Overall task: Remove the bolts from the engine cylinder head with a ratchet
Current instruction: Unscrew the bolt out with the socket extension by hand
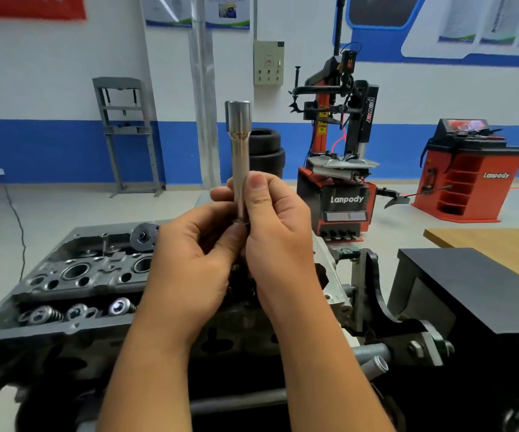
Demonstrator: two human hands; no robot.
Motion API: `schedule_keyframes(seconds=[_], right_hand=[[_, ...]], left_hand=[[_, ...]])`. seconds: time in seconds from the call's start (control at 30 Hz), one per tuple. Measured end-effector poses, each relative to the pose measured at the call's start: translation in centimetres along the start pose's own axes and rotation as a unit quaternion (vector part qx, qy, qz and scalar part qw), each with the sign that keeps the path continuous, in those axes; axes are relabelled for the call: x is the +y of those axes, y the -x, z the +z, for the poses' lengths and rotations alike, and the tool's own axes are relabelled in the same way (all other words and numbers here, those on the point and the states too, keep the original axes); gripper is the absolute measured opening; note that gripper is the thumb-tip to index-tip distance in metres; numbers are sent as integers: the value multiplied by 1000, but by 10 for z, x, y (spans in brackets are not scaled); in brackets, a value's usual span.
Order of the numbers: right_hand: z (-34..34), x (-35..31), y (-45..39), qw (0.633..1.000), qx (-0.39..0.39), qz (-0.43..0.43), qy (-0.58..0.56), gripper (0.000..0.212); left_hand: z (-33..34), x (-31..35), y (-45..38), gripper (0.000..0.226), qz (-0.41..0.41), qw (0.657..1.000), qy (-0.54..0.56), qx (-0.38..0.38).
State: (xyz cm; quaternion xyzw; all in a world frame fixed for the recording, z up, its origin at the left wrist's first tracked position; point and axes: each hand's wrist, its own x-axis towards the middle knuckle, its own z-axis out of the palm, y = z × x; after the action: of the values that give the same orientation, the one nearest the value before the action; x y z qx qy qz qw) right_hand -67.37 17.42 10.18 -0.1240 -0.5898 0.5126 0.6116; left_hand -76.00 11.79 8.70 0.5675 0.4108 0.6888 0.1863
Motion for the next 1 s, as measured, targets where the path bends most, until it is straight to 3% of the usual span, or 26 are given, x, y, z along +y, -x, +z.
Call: schedule_keyframes(seconds=[0.13, 0.3, 0.4, 0.5, 0.63, 0.83, 0.93, 1.0], right_hand=[[5, 1, 6, 999, -4, 10, -51, 17], [11, 9, 8, 998, 34, -11, -53, 15], [10, 10, 6, 997, 52, -4, -52, 29], [10, 8, 6, 996, 41, 27, -70, 46], [9, 7, 9, 994, 28, 32, -103, 21], [10, 10, 6, 997, 47, 10, -63, 24], [12, 10, 6, 997, 53, 18, -50, 40], [12, 9, 7, 997, 45, 23, -66, 39]], left_hand=[[-2, -5, 1, 26, 14, 999, -8, 33], [-7, -2, 4, 33, 20, 998, 20, -47], [-6, 1, 3, 34, 9, 997, 46, -66], [-1, 1, 2, 31, 25, 999, 10, -20], [-2, -4, 3, 26, 25, 999, 10, 42], [0, -2, 2, 26, 4, 999, 33, -36], [1, 0, 3, 36, 15, 1000, 9, -10], [4, 2, 3, 37, 34, 999, -23, 26]])
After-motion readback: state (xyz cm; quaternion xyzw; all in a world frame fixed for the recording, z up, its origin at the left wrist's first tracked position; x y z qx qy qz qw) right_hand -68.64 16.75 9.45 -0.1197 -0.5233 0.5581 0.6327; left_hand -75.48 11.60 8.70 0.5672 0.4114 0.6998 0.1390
